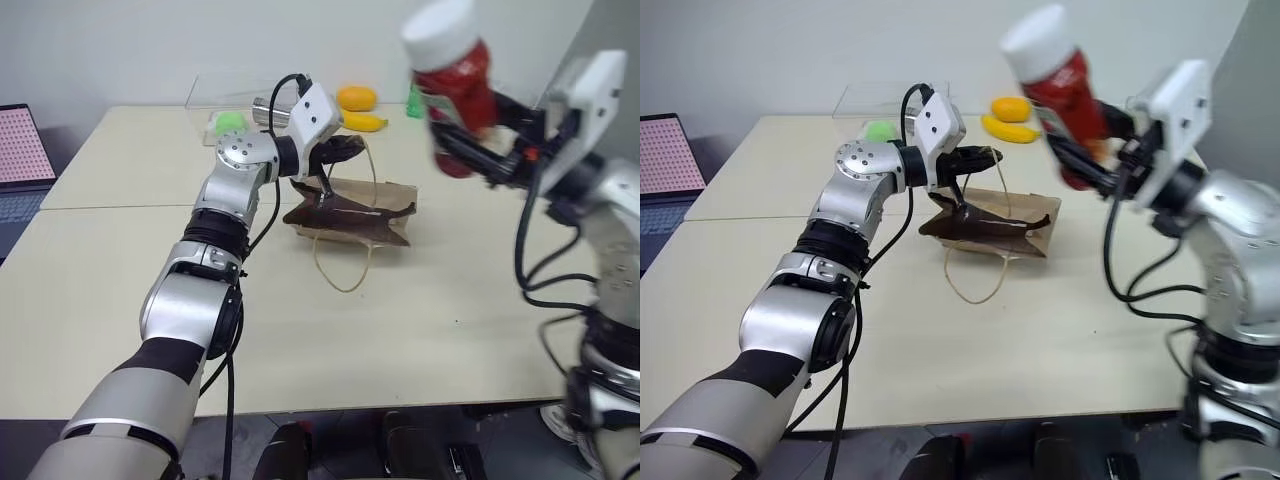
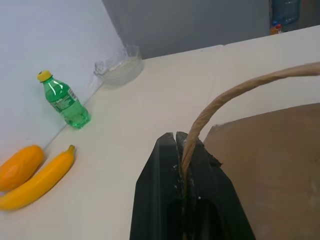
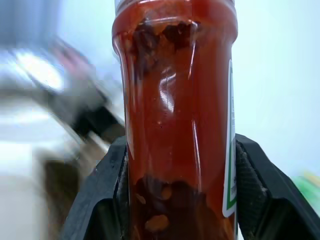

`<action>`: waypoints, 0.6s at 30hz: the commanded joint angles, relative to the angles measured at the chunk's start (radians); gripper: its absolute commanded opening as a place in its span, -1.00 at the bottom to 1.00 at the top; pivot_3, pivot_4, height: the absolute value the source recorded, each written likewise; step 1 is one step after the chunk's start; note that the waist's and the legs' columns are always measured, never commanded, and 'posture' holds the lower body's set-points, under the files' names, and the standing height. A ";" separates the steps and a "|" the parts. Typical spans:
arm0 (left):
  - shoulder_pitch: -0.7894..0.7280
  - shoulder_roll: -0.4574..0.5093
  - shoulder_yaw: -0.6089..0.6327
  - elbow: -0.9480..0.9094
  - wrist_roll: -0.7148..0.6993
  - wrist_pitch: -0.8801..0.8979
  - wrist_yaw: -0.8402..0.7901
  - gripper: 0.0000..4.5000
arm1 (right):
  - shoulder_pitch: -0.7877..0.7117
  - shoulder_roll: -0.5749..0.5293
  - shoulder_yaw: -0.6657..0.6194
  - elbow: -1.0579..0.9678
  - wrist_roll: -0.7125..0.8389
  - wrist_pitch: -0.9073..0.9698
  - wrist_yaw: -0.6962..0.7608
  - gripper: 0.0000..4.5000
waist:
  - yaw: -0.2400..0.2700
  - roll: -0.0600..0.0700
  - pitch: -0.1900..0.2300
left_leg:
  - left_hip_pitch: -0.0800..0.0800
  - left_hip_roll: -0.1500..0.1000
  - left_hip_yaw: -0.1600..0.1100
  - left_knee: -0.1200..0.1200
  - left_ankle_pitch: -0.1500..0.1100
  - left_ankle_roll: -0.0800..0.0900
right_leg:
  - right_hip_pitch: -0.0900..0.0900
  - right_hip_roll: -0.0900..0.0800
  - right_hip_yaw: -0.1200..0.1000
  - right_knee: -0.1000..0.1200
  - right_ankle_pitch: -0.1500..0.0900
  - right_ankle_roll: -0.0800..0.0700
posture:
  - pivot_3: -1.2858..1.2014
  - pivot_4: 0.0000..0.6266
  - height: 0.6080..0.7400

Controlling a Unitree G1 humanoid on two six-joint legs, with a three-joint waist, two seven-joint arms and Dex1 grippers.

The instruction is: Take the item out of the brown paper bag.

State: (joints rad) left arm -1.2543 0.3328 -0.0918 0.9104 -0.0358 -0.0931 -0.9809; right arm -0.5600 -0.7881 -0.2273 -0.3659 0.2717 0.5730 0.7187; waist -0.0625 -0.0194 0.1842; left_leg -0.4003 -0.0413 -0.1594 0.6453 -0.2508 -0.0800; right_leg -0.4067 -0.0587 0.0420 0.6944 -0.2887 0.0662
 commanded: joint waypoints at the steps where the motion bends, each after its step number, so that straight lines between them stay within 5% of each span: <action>1: -0.040 0.000 0.011 -0.016 0.000 -0.010 0.012 -1.00 | 0.090 -0.110 0.072 0.139 -0.186 -0.182 -0.006 -0.04 | 0.000 0.000 0.000 | 0.000 0.000 0.001 0.000 0.000 0.000 | 0.000 0.000 0.001 0.000 0.000 0.000 | 0.03 -0.52 1.00; 11: -0.036 -0.005 0.011 -0.031 -0.002 -0.010 0.013 -1.00 | 0.148 -0.188 0.313 0.497 -0.491 -0.540 -0.037 -0.04 | -0.024 0.000 0.000 | 0.002 0.001 0.004 0.000 0.001 -0.001 | 0.000 0.000 0.003 0.002 0.000 0.000 | 0.03 -0.52 1.00; 18: -0.027 -0.002 0.012 -0.034 -0.002 -0.012 0.017 -1.00 | 0.193 -0.186 0.301 0.492 -0.464 -0.544 0.032 0.99 | -0.021 0.000 0.000 | 0.001 0.000 0.003 0.000 0.001 -0.002 | 0.000 0.000 0.003 0.002 0.000 0.000 | 0.03 -0.52 1.00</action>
State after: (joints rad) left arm -1.2631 0.3240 -0.0923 0.9099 -0.0342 -0.0938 -0.9718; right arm -0.3721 -0.9572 0.1073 0.1598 -0.2110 0.0297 0.7371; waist -0.0838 -0.0194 0.1845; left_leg -0.3990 -0.0408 -0.1567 0.6456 -0.2496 -0.0820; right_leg -0.4065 -0.0588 0.0443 0.6958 -0.2888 0.0663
